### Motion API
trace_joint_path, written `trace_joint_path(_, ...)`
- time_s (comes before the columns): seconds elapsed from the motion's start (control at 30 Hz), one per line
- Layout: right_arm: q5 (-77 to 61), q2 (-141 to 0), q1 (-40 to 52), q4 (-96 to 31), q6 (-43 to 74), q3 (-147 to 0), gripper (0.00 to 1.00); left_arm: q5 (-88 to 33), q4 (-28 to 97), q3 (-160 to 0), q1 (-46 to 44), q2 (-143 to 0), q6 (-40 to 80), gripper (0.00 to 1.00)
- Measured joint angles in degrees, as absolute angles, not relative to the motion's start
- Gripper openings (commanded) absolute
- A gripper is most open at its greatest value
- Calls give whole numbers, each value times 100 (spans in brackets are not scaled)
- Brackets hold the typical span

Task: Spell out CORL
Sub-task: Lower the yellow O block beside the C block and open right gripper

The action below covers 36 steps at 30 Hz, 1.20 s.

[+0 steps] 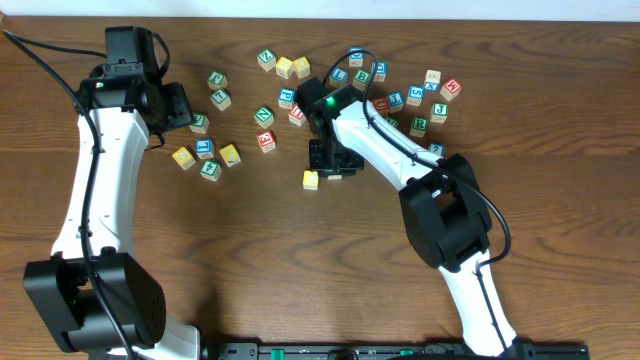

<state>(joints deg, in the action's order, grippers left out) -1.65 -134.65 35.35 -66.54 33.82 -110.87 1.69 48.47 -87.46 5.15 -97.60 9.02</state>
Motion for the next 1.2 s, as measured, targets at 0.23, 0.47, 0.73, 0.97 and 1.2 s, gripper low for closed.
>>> trace_joint_path(0.23,-167,-13465,3535,-6753,3562,-11087,31,169,4847,-8746,515,-9760,902,61)
trace_joint_path(0.47,-167,-13465,3494,-6744,3577,-11087,37,169,4845,-8746,515,-9760,904,61)
trace_joint_path(0.73,-165,-13465,3352,-7004,3474,-11458,40,169,4845,-8746,515,-9760,902,61)
trace_joint_path(0.97,-163,-13465,3354,-7332,3105,-11961,39,169,4823,-8746,515,-9760,902,61)
trace_joint_path(1.2,-543,-13465,3470,-7266,2543,-12016,20,169,4770,-8746,515,-9760,902,61)
